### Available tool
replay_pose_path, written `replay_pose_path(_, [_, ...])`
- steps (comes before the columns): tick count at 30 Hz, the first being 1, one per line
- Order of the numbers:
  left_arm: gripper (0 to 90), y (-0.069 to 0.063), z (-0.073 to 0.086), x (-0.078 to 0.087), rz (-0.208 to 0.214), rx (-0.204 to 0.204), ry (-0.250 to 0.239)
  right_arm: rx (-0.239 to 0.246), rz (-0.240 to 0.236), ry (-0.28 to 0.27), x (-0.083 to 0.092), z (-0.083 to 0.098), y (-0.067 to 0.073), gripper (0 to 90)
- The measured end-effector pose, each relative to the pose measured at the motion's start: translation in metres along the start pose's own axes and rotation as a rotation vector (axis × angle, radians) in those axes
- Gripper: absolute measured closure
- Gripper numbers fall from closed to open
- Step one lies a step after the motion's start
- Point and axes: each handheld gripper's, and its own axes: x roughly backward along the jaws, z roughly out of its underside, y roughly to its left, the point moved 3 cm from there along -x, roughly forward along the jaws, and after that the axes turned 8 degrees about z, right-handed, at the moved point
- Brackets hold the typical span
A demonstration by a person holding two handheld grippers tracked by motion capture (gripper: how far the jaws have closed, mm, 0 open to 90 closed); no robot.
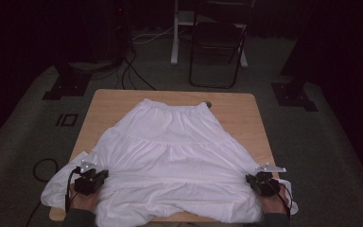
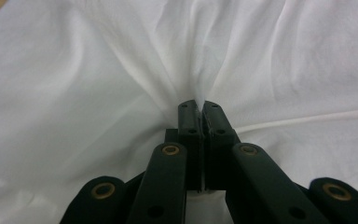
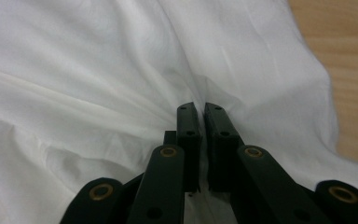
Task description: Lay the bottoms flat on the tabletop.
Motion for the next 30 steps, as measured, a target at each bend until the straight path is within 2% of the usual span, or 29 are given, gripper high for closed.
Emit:
replay_pose_path(4, [87.8, -0.007, 0.005, 0.005, -0.019, -0.030, 0.026, -0.001, 0.011, 0.007, 0.007, 0.008, 0.001, 85.6])
replay_pose_path(6, [87.8, -0.016, 0.009, 0.008, -0.057, -0.064, 0.048, -0.004, 0.012, 0.015, 0.014, 0.015, 0.001, 85.5])
replay_pose_path(8, [87.8, -0.022, 0.013, 0.011, -0.070, -0.081, 0.062, -0.009, 0.013, 0.020, 0.018, 0.020, 0.000, 85.5])
replay_pose_path(15, [87.8, -0.031, 0.026, 0.022, -0.043, -0.063, 0.080, -0.015, 0.018, 0.044, 0.031, 0.033, -0.002, 85.4])
replay_pose_path(25, [87.0, -0.043, 0.040, 0.034, -0.022, -0.062, 0.099, -0.030, 0.029, 0.073, 0.046, 0.048, -0.003, 85.4])
replay_pose_path(27, [81.5, -0.044, 0.040, 0.035, -0.016, -0.064, 0.098, -0.028, 0.029, 0.082, 0.049, 0.049, -0.002, 84.3])
replay_pose_path(28, [76.0, -0.045, 0.036, 0.037, -0.019, -0.072, 0.058, -0.028, 0.025, 0.080, 0.049, 0.048, 0.000, 80.4])
replay_pose_path(30, [70.0, -0.044, 0.028, 0.039, -0.027, -0.066, 0.015, -0.017, 0.020, 0.042, 0.052, 0.043, 0.002, 70.2])
